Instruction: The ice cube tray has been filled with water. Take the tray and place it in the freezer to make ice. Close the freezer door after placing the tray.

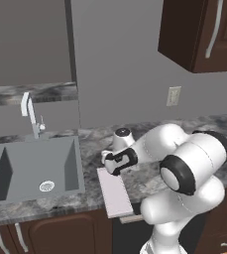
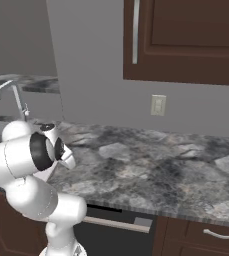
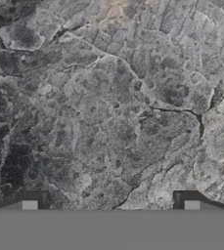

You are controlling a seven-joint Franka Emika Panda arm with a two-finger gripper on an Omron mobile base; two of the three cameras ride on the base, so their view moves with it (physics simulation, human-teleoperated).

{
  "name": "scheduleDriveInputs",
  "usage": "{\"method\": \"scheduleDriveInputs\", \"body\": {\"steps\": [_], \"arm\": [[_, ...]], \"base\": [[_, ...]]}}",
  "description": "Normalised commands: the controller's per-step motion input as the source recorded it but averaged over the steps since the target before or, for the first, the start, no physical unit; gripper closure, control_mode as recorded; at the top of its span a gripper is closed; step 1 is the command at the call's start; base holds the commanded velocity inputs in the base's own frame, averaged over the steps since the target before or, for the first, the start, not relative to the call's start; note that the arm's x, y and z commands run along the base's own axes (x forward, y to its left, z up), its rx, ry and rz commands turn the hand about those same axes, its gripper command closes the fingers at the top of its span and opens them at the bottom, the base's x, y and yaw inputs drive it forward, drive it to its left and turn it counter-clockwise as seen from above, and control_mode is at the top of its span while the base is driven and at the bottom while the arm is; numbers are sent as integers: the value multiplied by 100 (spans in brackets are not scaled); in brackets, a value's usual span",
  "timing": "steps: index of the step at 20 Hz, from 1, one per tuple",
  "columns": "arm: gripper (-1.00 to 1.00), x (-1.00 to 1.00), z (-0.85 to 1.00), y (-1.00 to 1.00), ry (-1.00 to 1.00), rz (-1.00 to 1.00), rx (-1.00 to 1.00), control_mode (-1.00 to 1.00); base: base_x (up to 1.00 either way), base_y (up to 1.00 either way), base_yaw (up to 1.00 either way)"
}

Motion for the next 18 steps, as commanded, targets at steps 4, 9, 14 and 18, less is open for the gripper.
{"method": "scheduleDriveInputs", "body": {"steps": [4, 9, 14, 18], "arm": [[-100, 37, 13, -17, 0, 0, 1, -100], [-100, 5, 28, -6, -3, 0, 2, -100], [-100, -40, 58, 0, -8, 6, 1, -100], [-100, -59, 64, 0, -14, 14, 4, -100]], "base": [[0, 0, 0], [0, 0, 0], [0, 0, 0], [0, 0, 0]]}}
